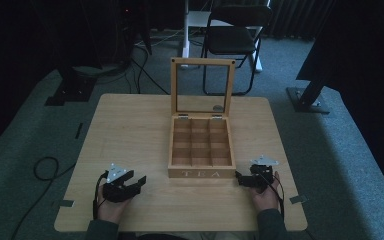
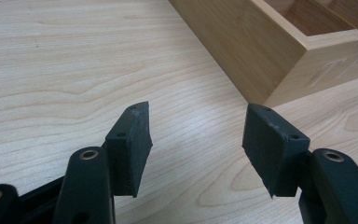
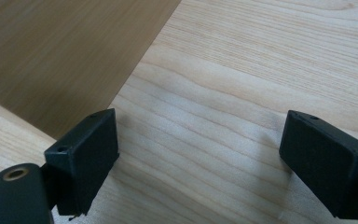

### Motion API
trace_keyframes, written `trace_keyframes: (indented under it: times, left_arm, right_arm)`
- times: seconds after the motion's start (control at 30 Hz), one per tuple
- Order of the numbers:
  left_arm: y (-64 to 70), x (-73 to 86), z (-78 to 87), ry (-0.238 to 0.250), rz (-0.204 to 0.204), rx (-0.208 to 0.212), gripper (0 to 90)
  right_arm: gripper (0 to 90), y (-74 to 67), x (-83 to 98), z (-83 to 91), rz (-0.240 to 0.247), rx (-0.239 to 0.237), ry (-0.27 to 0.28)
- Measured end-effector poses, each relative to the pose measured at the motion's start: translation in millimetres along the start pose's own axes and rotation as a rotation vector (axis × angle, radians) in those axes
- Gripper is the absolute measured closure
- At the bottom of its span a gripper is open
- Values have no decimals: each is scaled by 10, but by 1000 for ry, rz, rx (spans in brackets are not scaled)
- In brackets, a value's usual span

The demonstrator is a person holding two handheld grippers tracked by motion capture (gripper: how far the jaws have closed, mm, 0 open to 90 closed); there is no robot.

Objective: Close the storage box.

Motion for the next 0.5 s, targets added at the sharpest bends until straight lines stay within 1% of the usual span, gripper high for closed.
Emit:
trace_keyframes:
  times: [0.17, 0.2, 0.27, 0.4, 0.47, 0.5]
  left_arm:
    - [-8, 1, 1, -2, 1, -1, 420]
    - [-16, -7, 0, 2, 6, -2, 420]
    - [-16, -8, -1, 1, 5, -2, 420]
    - [-10, -10, 0, 3, 4, -3, 420]
    - [-8, -11, 7, 3, 2, -3, 420]
    - [-6, -11, 8, 3, 1, -3, 420]
  right_arm:
    - [111, 0, 0, 0, 0, 0, 0]
    - [112, 10, -13, -11, -18, 18, 2]
    - [116, 11, -15, -12, -21, 21, 3]
    - [157, 21, -18, 2, -25, 25, -2]
    - [215, 23, -28, 11, -38, 37, -3]
    - [245, 26, -32, 19, -54, 49, -1]
Point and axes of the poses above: each handheld gripper's, and its own axes: z roughly backward along the jaws, x roughly out of its underside, y roughly to its right, the point moved 5 cm from there along -z, roughly forward along the jaws, and after that the axes turned 8 degrees about -z, right-handed, at the moved point
